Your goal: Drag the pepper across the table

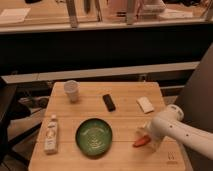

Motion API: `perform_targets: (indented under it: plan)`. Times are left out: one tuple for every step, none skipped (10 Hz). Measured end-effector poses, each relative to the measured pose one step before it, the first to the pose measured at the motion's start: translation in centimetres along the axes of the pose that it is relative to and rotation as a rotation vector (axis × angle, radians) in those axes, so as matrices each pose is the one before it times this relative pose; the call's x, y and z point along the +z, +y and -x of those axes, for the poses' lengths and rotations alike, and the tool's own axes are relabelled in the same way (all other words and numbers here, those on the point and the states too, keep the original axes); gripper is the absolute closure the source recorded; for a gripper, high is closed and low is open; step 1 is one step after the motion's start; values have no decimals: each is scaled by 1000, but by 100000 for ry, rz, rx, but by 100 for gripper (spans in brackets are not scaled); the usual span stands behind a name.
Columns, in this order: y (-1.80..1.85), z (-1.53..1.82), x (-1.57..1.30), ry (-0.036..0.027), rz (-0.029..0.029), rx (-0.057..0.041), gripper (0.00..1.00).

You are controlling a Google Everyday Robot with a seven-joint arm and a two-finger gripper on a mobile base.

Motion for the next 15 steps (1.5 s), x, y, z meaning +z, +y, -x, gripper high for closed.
perform_targets:
  plan:
    - [26, 65, 79, -54, 18, 328, 20]
    - [36, 80, 97, -149, 22, 288, 20]
    - [54, 46, 77, 67, 7, 303, 20]
    - [24, 70, 85, 4, 15, 172, 20]
    - [-1, -21, 4, 72, -41, 193, 20]
    - [31, 15, 98, -6, 34, 195, 20]
    - [0, -9, 13, -3, -35, 243, 20]
    - [39, 18, 71, -85, 58, 154, 20]
    - [-7, 3, 10, -30, -35, 322, 20]
    - [25, -172, 77, 22, 10, 1416, 20]
    - [6, -6, 16, -31, 13, 142, 20]
    - [14, 16, 65, 3, 47, 90, 20]
    - [7, 9, 24, 17, -25, 259, 21]
    - [14, 54, -2, -3, 16, 204, 24]
    - [-14, -34, 7, 58, -47, 917, 24]
